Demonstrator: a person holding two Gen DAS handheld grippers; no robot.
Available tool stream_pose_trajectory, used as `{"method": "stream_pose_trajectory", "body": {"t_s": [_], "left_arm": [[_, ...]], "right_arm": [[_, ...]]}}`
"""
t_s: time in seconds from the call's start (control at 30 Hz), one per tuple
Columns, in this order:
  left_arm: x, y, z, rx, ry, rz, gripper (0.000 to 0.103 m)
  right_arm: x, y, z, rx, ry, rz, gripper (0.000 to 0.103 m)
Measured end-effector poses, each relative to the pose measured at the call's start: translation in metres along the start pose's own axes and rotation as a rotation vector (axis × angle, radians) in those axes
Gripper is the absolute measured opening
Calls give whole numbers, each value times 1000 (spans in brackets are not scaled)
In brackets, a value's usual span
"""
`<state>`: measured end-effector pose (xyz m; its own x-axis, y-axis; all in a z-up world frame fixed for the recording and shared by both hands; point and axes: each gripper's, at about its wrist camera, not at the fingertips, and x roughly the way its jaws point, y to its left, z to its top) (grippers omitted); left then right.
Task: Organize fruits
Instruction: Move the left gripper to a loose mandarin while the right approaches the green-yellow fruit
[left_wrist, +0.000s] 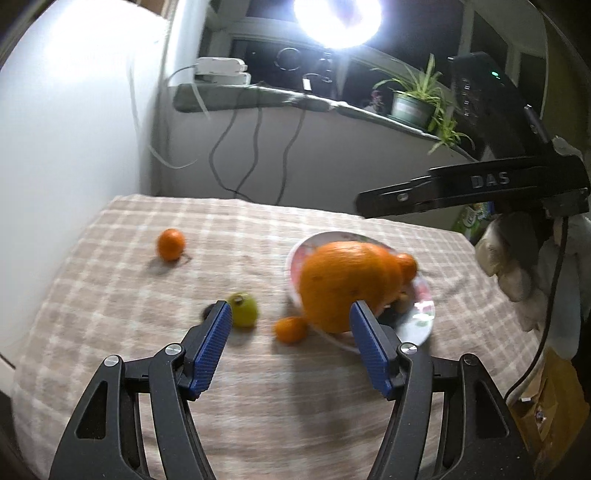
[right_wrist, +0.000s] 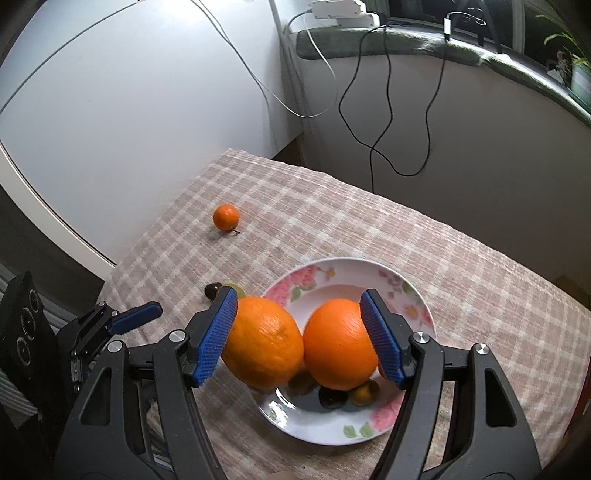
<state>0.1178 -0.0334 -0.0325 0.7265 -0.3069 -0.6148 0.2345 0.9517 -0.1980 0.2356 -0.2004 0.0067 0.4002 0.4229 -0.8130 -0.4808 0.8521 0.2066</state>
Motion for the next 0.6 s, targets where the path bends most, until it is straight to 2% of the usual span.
{"method": "stream_pose_trajectory", "body": {"t_s": [0.17, 0.6], "left_arm": [[-2, 27, -3, -39, 6, 22, 66], [5, 66, -5, -79, 32, 30, 64]], "right_arm": [[8, 11, 9, -24, 11, 15, 72], [36, 57, 34, -130, 69, 55, 72]]}}
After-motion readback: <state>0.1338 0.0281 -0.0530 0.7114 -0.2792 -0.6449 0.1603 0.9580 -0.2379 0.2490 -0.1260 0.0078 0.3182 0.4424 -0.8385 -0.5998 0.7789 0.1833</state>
